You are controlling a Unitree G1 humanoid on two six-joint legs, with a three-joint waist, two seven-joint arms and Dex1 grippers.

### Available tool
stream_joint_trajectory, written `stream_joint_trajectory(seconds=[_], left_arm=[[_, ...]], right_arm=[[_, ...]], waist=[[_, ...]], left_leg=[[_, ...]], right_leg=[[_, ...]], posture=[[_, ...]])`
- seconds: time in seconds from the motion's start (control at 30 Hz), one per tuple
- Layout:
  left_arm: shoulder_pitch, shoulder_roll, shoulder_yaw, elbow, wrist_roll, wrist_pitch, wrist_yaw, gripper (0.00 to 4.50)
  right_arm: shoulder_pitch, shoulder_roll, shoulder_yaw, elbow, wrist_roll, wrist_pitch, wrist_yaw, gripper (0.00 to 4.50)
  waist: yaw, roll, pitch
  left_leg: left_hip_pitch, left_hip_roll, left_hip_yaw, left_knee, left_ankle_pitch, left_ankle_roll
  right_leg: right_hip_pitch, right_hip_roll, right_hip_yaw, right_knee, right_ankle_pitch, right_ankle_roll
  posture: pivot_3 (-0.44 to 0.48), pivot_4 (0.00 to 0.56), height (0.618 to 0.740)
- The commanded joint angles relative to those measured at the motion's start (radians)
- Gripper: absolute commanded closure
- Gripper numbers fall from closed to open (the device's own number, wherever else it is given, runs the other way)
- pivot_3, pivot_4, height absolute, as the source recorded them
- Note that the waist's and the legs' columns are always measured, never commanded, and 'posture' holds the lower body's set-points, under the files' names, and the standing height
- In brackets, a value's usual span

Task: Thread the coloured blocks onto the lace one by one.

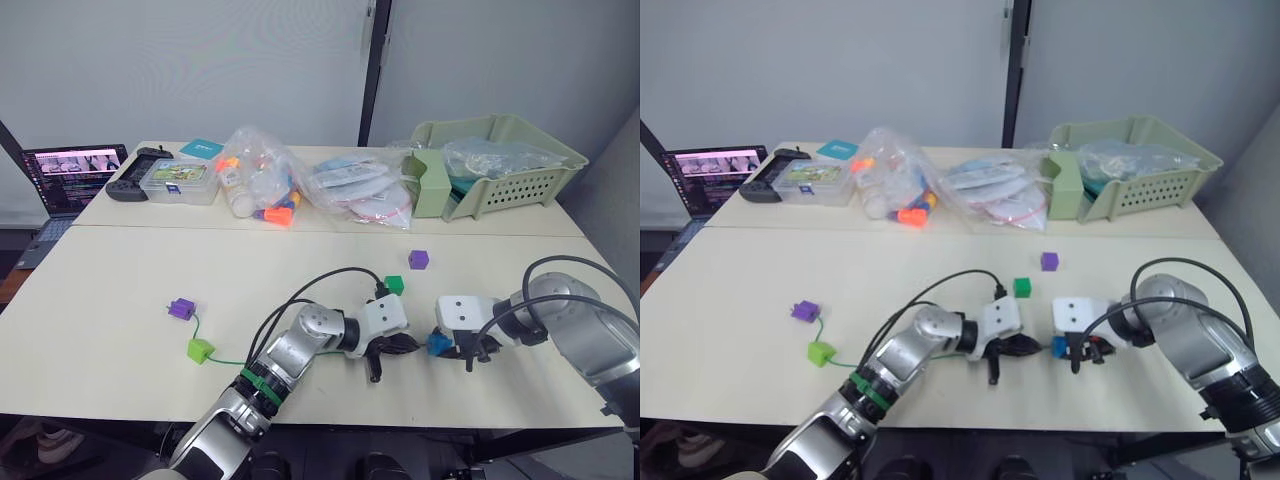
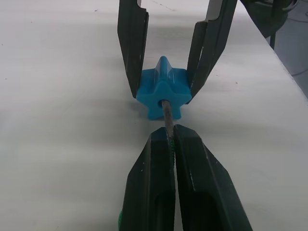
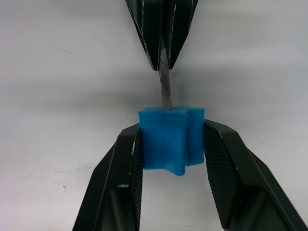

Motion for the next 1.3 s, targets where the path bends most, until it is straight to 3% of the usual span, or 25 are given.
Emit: stream_joint_trajectory(seconds=[0.03,0.3,0.33,0.53,0.6,0.9,0.93,1.17,1.3], left_arm=[[-0.026,-0.039,0.009,0.019,-0.009,-0.05,0.011,4.5],[-0.073,-0.093,0.009,0.145,0.008,-0.129,0.015,4.5],[-0.079,-0.097,0.012,0.156,0.009,-0.133,0.015,3.8],[-0.065,-0.041,0.01,0.114,0.018,-0.124,-0.04,1.85],[-0.057,-0.02,0.009,0.091,0.019,-0.114,-0.05,1.57],[-0.029,0.035,0.001,0.033,0.027,-0.087,-0.06,1.57],[-0.031,0.035,0.0,0.037,0.028,-0.086,-0.059,2.12],[-0.066,0.02,0.004,0.078,0.026,-0.081,-0.064,4.36],[-0.085,0.013,0.015,0.108,0.025,-0.087,-0.058,4.5]], right_arm=[[-0.002,-0.003,-0.031,-0.028,0.005,0.014,-0.01,3.19],[0.004,0.006,-0.035,-0.039,0.012,0.036,-0.025,3.19],[0.005,0.009,-0.035,-0.04,0.012,0.038,-0.027,3.19],[0.007,0.018,-0.032,-0.038,0.01,0.041,-0.04,3.19],[0.008,0.021,-0.032,-0.037,0.008,0.041,-0.044,3.19],[0.012,0.051,-0.025,-0.038,0.005,0.048,-0.073,3.19],[0.011,0.053,-0.024,-0.037,0.004,0.049,-0.075,3.19],[0.012,0.065,-0.029,-0.039,0.005,0.06,-0.093,3.19],[0.027,0.063,-0.035,-0.052,0.008,0.07,-0.098,3.19]], waist=[[0.0,0.0,0.0],[0.0,0.0,0.0],[0.0,0.0,0.0],[-0.003,0.0,0.0],[-0.004,0.0,0.0],[-0.002,0.0,0.0],[-0.003,0.0,0.0],[-0.003,0.0,0.0],[-0.003,0.0,0.0]], left_leg=[[0.0,0.0,0.0,0.0,0.0,0.0],[0.0,0.0,0.0,0.0,0.0,0.0],[0.0,0.0,0.0,0.0,0.0,0.0],[0.0,0.0,0.0,0.0,0.0,0.0],[0.0,0.0,0.0,0.0,0.0,0.0],[0.001,0.0,0.0,0.0,0.0,0.0],[0.001,0.0,0.0,0.0,0.0,0.0],[0.001,0.0,0.0,0.0,0.0,0.0],[0.001,0.0,0.0,0.0,0.0,0.0]], right_leg=[[0.0,0.0,0.0,0.0,0.0,0.0],[0.0,0.0,0.0,0.0,0.0,0.0],[0.0,0.0,0.0,0.0,0.0,0.0],[0.0,0.0,0.0,0.0,0.0,0.0],[0.0,0.0,0.0,0.0,0.0,0.0],[0.0,0.0,0.0,0.0,0.0,0.0],[0.0,0.0,0.0,0.0,0.0,0.0],[0.0,0.0,0.0,0.0,0.0,0.0],[0.0,0.0,0.0,0.0,0.0,0.0]], posture=[[0.0,0.15,0.737],[0.0,0.15,0.737],[0.0,0.15,0.737],[0.0,0.15,0.737],[0.0,0.15,0.737],[0.0,0.15,0.737],[0.0,0.15,0.737],[0.0,0.15,0.737],[0.0,0.15,0.737]])
